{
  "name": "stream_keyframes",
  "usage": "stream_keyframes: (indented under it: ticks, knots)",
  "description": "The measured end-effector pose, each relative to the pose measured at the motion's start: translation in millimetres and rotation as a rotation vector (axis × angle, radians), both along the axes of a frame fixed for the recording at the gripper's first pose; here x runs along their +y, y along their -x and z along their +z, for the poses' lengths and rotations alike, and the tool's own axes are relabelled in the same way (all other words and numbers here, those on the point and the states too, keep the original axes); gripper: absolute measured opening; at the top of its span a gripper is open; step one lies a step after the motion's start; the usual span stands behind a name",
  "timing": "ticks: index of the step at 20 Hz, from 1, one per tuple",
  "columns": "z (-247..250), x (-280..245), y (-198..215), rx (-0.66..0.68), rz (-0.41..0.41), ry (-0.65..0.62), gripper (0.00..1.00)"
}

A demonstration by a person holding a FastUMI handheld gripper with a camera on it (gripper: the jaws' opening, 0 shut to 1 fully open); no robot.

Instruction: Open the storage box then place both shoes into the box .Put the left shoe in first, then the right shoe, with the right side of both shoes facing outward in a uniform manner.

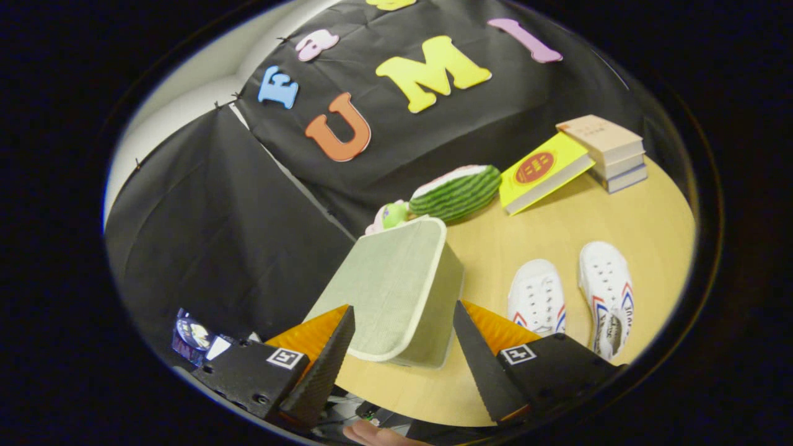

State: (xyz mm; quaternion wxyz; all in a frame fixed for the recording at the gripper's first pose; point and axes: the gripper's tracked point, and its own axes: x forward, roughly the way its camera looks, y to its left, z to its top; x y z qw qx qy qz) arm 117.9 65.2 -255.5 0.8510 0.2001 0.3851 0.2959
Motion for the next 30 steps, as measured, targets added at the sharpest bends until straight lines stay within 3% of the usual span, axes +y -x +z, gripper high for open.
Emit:
stream_keyframes:
  ticks: [3, 10, 14, 15, 17, 18, 21, 30]
  knots:
    - [-11.5, 10.1, -23.7, 0.108, 0.091, -0.135, 0.99]
    - [-49.5, 26.9, -76.8, 0.423, 0.161, -0.354, 0.96]
    - [-62.2, 42.6, -69.6, 0.547, 0.240, -0.425, 0.83]
    - [-52.4, 45.8, -73.1, 0.542, 0.237, -0.491, 0.75]
    - [-46.3, 51.1, -71.3, 0.549, 0.258, -0.539, 0.53]
    - [-50.3, 51.0, -68.6, 0.549, 0.264, -0.525, 0.47]
    - [-47.8, 52.0, -72.4, 0.509, 0.250, -0.505, 0.07]
    - [37.8, 77.5, -56.3, 0.400, 0.293, -0.513, 0.05]
